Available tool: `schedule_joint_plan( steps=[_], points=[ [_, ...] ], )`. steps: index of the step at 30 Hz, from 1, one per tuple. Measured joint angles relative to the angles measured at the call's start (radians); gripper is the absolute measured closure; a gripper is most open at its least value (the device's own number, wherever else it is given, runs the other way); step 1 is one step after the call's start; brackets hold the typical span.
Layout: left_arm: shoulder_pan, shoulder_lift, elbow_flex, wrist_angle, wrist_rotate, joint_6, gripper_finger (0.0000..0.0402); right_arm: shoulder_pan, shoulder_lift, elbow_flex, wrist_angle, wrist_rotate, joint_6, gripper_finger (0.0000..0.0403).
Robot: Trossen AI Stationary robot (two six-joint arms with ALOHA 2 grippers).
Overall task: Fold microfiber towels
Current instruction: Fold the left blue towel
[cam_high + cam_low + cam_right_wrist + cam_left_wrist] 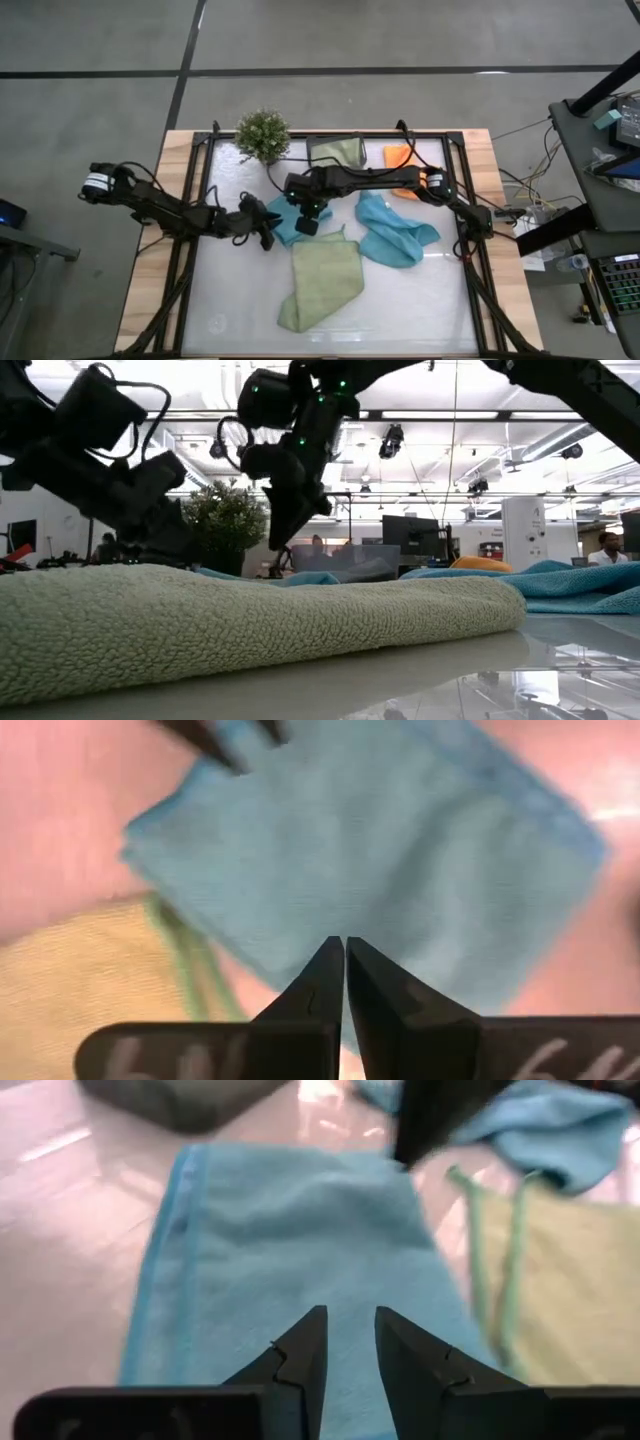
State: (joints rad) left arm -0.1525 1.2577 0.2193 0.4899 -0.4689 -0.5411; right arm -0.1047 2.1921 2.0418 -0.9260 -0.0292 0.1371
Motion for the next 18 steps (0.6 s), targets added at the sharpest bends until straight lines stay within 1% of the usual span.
schedule_joint_plan(
  steps=[2,4,7,10,13,15,18],
  points=[
    [-0.003,0.003,0.002,0.035,0.012,-0.001,0.0329,0.0,-0.002,-0.016,0.005,0.052,-0.007,0.0394],
    [-0.005,0.038,0.003,0.085,0.011,-0.001,0.0329,-0.002,-0.002,-0.047,0.029,0.06,-0.01,0.0394],
    [-0.006,0.127,0.005,0.213,0.011,-0.002,0.0329,-0.001,-0.002,-0.111,0.082,0.061,-0.012,0.0394],
    [-0.006,0.232,0.034,0.335,0.017,0.001,0.0329,-0.004,-0.001,-0.158,0.112,0.058,0.006,0.0394],
    [-0.007,0.342,0.087,0.35,0.054,-0.002,0.0329,-0.007,-0.001,-0.212,0.181,0.056,0.02,0.0394],
    [-0.01,0.403,0.124,0.349,0.097,-0.016,0.0329,-0.008,0.0,-0.234,0.205,0.053,0.021,0.0394],
    [-0.021,0.452,0.147,0.3,0.159,-0.059,0.0329,-0.007,-0.002,-0.252,0.219,0.051,0.019,0.0394]
  ],
)
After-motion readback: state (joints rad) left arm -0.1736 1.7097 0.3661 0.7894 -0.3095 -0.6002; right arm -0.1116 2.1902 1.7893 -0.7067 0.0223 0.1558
